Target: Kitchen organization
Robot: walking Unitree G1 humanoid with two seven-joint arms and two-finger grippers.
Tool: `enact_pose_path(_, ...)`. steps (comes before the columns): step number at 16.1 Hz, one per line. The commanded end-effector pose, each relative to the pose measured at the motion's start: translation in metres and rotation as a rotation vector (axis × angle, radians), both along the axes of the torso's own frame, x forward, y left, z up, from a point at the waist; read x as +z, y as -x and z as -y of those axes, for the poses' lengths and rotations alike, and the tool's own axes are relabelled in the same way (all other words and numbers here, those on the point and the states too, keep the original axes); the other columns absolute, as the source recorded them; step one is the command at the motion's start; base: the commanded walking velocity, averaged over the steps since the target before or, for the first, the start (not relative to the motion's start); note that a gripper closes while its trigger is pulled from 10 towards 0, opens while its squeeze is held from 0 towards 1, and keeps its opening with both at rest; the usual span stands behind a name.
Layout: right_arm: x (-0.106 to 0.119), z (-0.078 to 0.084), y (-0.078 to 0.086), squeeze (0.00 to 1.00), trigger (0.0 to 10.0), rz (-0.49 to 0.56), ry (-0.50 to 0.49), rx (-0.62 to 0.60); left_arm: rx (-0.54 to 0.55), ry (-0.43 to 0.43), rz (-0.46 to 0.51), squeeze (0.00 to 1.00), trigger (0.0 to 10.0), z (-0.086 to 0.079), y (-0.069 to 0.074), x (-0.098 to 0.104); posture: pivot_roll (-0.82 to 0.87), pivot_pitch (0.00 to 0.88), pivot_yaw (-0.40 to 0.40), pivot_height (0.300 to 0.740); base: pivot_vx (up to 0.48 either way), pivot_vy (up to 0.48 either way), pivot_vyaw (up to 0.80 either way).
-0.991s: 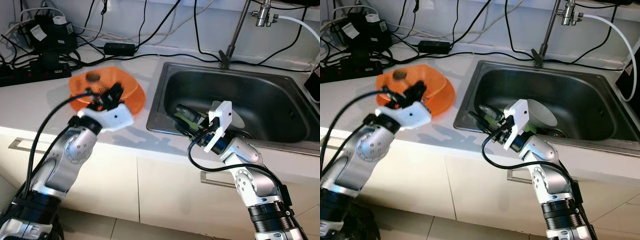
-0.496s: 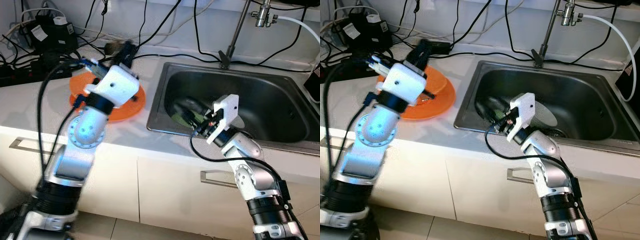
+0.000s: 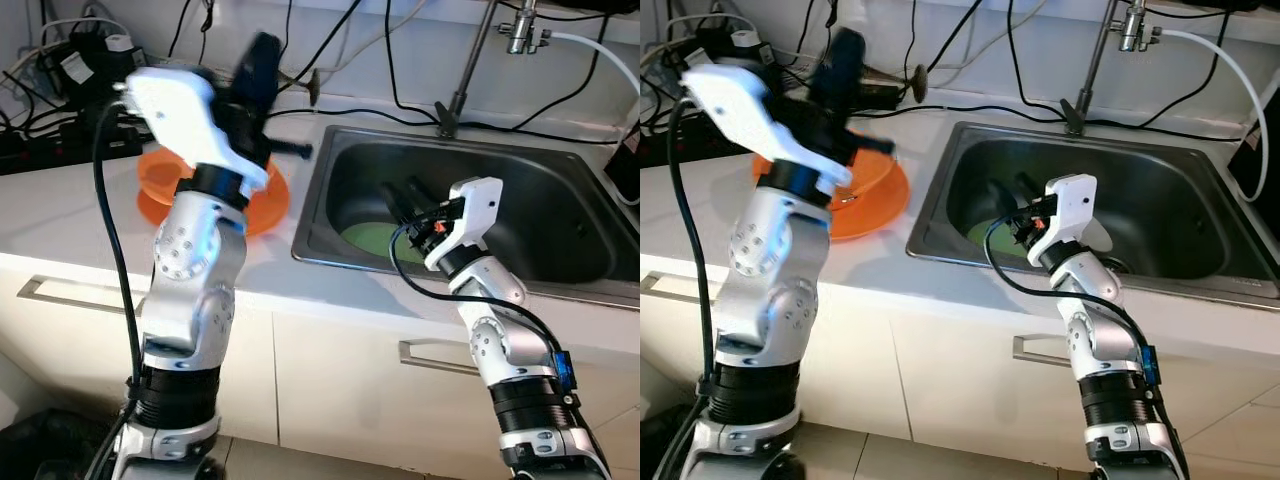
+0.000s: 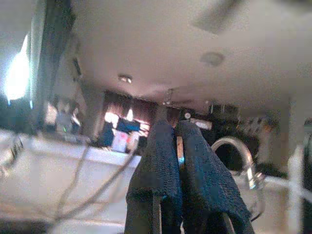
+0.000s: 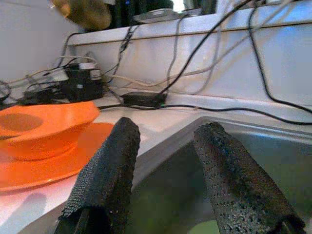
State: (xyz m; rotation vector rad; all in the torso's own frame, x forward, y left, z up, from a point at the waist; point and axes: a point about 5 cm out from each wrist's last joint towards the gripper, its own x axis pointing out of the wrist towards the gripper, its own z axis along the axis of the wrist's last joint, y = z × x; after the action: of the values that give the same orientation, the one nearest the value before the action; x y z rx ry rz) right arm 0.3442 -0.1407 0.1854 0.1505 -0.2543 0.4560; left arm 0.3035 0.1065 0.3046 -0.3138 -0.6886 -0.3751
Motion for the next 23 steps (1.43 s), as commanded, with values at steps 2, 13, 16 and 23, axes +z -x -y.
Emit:
enact_pose_path(2,0.004,0.009,-0.006,0.00,10.0,0.013,0.019,-0.099,-0.129,0.175,-0.025,0.00,10.0,0.001,0.001,0.006,0.06,0.023,-0.027,0.740,0.000,0.000,0.00)
enact_pose_path(13,0.005,0.019,-0.012,0.00,10.0,0.247,0.578,-0.468,-0.295,0.448,-0.284,0.00,10.0,0.002,-0.007,-0.019,0.06,0.028,-0.024,0.740,0.000,0.000,0.00)
enact_pose_path(16,0.009,0.016,-0.011,0.00,10.0,0.335,0.654,-0.508,-0.311,0.415,-0.335,0.00,10.0,0.014,-0.007,-0.026,0.06,0.034,-0.025,0.740,0.000,0.000,0.00)
enact_pose_path(23,0.000,-0.002,-0.007,0.00,10.0,0.388,0.693,-0.477,-0.426,0.486,-0.397,0.00,10.0,0.033,-0.005,-0.028,0.06,0.032,-0.017,0.740,0.000,0.000,0.00)
